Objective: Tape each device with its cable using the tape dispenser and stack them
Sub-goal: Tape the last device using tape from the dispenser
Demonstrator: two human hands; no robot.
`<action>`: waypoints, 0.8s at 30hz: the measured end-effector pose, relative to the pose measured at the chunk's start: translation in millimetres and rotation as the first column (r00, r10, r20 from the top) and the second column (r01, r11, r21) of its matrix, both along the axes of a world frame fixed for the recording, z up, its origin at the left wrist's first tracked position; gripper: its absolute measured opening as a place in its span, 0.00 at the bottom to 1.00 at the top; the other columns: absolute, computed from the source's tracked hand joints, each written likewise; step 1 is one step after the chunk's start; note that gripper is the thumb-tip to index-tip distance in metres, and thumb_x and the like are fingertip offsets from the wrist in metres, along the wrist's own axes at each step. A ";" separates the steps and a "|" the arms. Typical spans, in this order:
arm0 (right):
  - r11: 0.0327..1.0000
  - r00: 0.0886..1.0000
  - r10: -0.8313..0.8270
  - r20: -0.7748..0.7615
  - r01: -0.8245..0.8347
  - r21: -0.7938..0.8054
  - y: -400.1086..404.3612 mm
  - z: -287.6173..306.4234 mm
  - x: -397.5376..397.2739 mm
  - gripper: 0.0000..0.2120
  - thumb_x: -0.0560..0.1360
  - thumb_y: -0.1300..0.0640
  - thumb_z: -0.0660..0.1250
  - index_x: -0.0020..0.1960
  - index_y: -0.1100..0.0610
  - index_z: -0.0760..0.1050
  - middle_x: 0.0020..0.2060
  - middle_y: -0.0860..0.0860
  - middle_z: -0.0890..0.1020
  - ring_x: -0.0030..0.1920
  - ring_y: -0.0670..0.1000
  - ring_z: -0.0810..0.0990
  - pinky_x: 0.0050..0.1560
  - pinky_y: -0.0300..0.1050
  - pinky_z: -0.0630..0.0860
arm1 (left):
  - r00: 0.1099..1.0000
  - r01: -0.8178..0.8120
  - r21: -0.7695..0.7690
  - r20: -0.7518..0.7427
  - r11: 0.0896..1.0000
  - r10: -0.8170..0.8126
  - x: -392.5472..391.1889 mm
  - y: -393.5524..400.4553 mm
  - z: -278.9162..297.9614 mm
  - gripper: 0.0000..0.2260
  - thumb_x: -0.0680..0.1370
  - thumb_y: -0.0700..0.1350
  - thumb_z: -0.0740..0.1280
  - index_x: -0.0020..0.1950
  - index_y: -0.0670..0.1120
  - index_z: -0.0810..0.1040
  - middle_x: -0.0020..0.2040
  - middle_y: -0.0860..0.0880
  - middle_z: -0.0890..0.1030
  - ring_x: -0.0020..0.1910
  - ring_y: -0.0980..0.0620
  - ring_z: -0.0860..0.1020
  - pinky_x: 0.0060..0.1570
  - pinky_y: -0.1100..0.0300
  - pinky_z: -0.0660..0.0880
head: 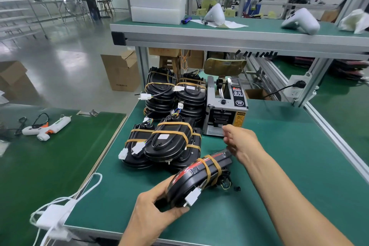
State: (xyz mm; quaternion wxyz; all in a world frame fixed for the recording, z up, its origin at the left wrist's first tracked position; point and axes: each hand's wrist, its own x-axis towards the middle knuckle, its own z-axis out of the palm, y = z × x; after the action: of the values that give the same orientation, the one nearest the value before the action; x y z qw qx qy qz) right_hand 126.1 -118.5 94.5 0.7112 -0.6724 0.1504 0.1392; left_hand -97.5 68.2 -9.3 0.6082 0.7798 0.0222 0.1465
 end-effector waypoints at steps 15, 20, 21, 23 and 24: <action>0.841 0.790 0.511 0.340 -0.377 -0.389 -12.5 23.8 -134.6 0.06 0.75 0.54 0.75 0.40 0.47 0.86 0.72 0.43 0.76 0.80 0.34 0.53 0.80 0.53 0.56 | 0.999 0.006 0.010 -0.035 1.000 -0.005 0.7 -2.0 -2.4 0.33 0.71 0.59 0.84 0.74 0.63 0.79 0.60 0.55 0.88 0.60 0.56 0.86 0.62 0.68 0.77; 0.838 0.793 0.516 0.324 -0.388 -0.384 -12.3 23.5 -135.3 0.06 0.75 0.52 0.75 0.39 0.51 0.85 0.74 0.42 0.73 0.79 0.32 0.50 0.80 0.51 0.55 | 0.999 0.005 0.013 -0.035 1.000 -0.005 0.6 -0.6 -4.2 0.33 0.71 0.58 0.84 0.74 0.62 0.79 0.61 0.56 0.88 0.61 0.56 0.85 0.63 0.68 0.77; 0.836 0.792 0.519 0.322 -0.390 -0.386 -11.9 23.3 -135.4 0.07 0.75 0.52 0.75 0.39 0.51 0.85 0.74 0.42 0.73 0.79 0.32 0.50 0.80 0.51 0.55 | 0.999 0.006 0.012 -0.034 1.000 -0.006 0.7 -0.5 -4.4 0.33 0.71 0.59 0.84 0.74 0.62 0.79 0.61 0.56 0.88 0.62 0.56 0.85 0.63 0.67 0.77; 0.833 0.790 0.523 0.319 -0.394 -0.389 -11.0 23.2 -135.6 0.07 0.75 0.52 0.75 0.38 0.50 0.85 0.74 0.41 0.74 0.79 0.32 0.49 0.80 0.53 0.55 | 0.999 0.005 0.004 -0.034 1.000 -0.004 0.8 -0.6 -4.5 0.33 0.70 0.59 0.84 0.74 0.62 0.79 0.61 0.56 0.88 0.63 0.55 0.85 0.65 0.65 0.77; 0.831 0.789 0.525 0.319 -0.396 -0.390 -10.7 23.3 -135.7 0.07 0.75 0.53 0.75 0.38 0.50 0.85 0.74 0.41 0.74 0.79 0.32 0.49 0.81 0.54 0.55 | 0.999 0.003 -0.003 -0.034 1.000 -0.003 0.8 -0.7 -4.1 0.33 0.70 0.59 0.84 0.73 0.62 0.80 0.62 0.55 0.88 0.63 0.55 0.85 0.65 0.64 0.77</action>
State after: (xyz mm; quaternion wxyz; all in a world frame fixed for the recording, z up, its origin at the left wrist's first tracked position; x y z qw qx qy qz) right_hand -9.6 -129.2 117.8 0.5581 -0.8030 -0.1546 0.1403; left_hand -96.7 67.5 -13.4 0.6090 0.7815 0.0315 0.1322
